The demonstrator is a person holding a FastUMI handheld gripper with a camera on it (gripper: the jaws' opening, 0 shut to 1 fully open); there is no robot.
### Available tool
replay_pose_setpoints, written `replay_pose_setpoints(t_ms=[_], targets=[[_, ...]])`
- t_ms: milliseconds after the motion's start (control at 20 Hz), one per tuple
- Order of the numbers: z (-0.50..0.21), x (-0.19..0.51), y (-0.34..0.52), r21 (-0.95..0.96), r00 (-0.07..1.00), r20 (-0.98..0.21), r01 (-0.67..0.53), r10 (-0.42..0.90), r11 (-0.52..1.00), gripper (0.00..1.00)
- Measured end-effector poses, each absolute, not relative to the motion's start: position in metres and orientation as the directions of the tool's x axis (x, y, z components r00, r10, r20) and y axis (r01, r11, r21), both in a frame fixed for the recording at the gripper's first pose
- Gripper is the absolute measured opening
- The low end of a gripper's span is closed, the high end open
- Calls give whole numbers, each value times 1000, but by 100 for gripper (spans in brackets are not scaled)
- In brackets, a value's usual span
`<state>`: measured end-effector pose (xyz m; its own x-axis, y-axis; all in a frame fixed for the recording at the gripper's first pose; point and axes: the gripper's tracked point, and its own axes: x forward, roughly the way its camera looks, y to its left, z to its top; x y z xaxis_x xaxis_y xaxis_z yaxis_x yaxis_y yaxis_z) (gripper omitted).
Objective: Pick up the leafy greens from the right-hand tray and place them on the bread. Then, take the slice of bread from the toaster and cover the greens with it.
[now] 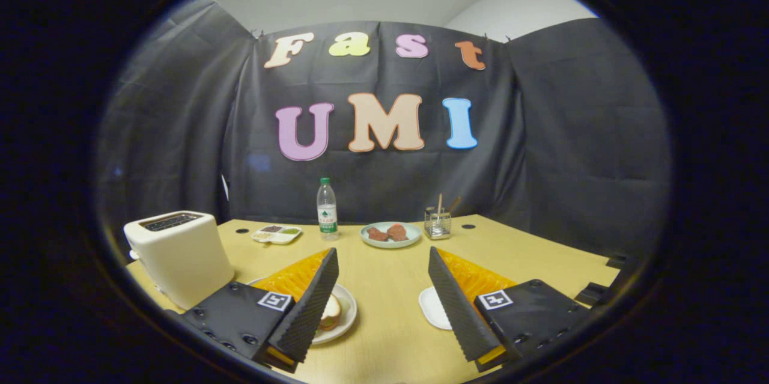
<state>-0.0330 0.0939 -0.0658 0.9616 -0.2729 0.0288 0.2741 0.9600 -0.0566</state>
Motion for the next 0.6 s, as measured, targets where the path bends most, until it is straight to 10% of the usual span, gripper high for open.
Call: replay_pose_setpoints(t_ms=[600], targets=[[-25, -81, 68, -14, 951, 107, 292, -289, 956, 96]])
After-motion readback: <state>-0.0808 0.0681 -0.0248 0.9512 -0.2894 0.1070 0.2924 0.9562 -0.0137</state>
